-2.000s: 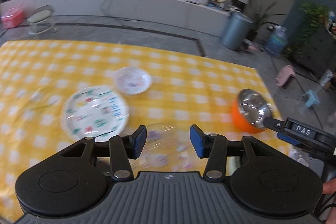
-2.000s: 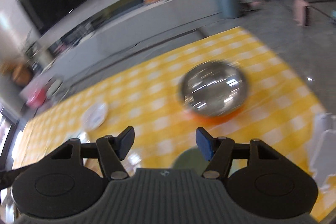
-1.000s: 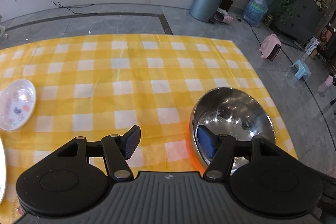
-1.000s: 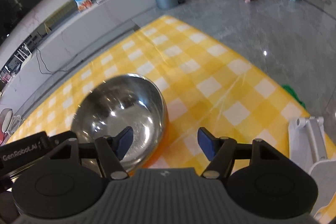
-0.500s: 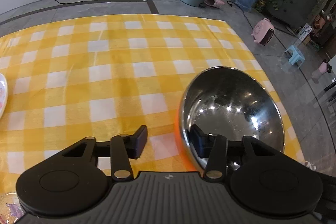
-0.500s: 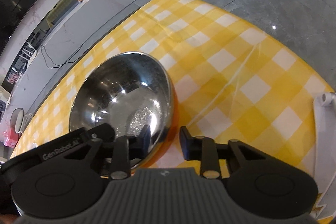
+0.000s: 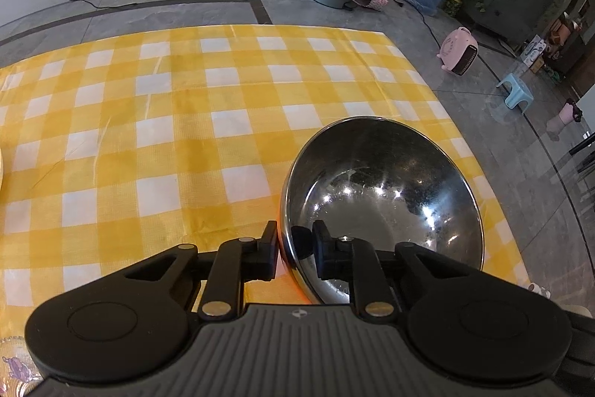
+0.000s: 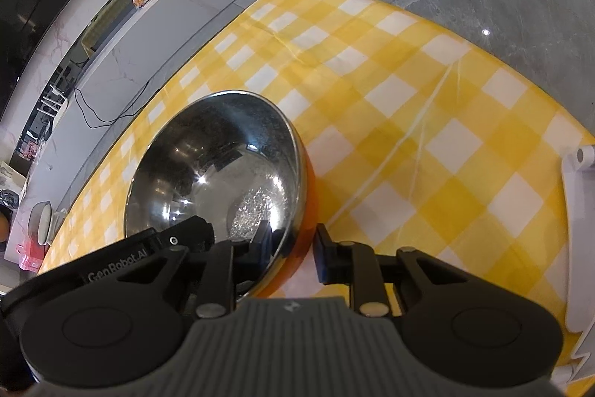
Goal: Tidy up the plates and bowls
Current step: 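Lift the orange bowl and lower it into the blue bowl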
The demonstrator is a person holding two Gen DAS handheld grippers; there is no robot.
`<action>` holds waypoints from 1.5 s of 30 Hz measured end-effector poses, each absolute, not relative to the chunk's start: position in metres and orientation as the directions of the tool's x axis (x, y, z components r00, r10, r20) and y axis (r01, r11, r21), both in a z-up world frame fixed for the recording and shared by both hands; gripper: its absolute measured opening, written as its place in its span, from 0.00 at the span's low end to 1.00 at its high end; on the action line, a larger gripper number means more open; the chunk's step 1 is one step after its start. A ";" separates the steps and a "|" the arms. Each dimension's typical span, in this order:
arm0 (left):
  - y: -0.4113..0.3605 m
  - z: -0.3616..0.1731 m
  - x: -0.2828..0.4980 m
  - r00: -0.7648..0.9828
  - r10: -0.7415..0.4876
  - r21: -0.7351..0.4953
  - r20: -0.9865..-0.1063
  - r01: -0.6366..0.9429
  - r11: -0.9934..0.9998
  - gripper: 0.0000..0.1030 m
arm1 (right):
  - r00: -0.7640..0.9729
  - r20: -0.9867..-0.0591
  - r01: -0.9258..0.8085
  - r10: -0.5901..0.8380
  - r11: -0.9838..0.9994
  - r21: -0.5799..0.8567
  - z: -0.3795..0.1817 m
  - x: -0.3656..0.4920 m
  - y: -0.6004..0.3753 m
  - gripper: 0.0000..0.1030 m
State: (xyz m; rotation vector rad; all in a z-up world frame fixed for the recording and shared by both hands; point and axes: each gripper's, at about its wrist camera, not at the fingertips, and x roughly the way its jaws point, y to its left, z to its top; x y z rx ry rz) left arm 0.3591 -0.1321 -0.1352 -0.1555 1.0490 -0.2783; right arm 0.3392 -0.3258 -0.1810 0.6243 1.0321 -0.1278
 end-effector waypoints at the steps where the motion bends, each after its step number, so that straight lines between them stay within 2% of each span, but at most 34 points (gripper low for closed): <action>1: -0.132 -0.135 0.360 0.466 -0.302 -0.263 -0.832 0.148 0.953 0.18 | 0.523 -0.832 0.384 0.187 0.819 0.426 -0.181 0.339 -0.326 0.21; 5: -0.130 -0.134 0.360 0.463 -0.306 -0.274 -0.832 0.137 0.952 0.15 | 0.522 -0.831 0.392 0.193 0.811 0.434 -0.181 0.339 -0.329 0.21; 15: -0.115 -0.107 0.343 0.513 -0.292 -0.278 -0.808 0.104 0.955 0.15 | 0.556 -0.799 0.329 0.231 0.821 0.467 -0.159 0.331 -0.321 0.20; 22: -0.088 -0.081 0.316 0.551 -0.229 -0.243 -0.802 0.049 0.969 0.15 | 0.563 -0.758 0.255 0.328 0.804 0.537 -0.140 0.320 -0.304 0.19; 31: -0.030 -0.050 0.263 0.583 -0.150 -0.236 -0.799 -0.074 0.969 0.14 | 0.523 -0.710 0.079 0.471 0.803 0.591 -0.112 0.291 -0.250 0.19; 45: 0.069 -0.014 0.166 0.627 -0.049 -0.262 -0.778 -0.253 0.931 0.13 | 0.434 -0.671 -0.195 0.601 0.790 0.581 -0.074 0.220 -0.149 0.20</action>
